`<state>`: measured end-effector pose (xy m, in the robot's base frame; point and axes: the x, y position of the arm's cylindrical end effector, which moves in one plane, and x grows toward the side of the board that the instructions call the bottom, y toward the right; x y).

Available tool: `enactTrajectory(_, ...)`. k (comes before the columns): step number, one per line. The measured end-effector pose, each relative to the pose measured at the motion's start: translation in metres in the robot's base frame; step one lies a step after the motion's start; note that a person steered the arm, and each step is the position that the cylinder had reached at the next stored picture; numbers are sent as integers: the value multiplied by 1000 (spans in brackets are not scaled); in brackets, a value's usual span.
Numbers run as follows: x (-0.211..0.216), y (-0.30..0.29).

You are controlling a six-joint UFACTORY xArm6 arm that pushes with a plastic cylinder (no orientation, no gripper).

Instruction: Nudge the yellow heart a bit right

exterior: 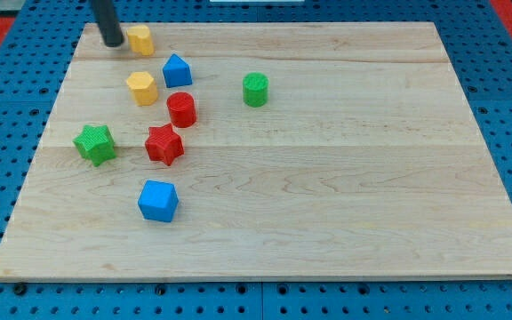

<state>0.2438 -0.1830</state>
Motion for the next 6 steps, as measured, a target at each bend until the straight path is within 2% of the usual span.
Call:
enactTrajectory(1, -20, 78)
enactTrajectory(3, -50, -9)
enactTrajectory(4, -52, -2)
enactTrajectory(5, -51, 69)
enactTrajectory(6, 38, 144)
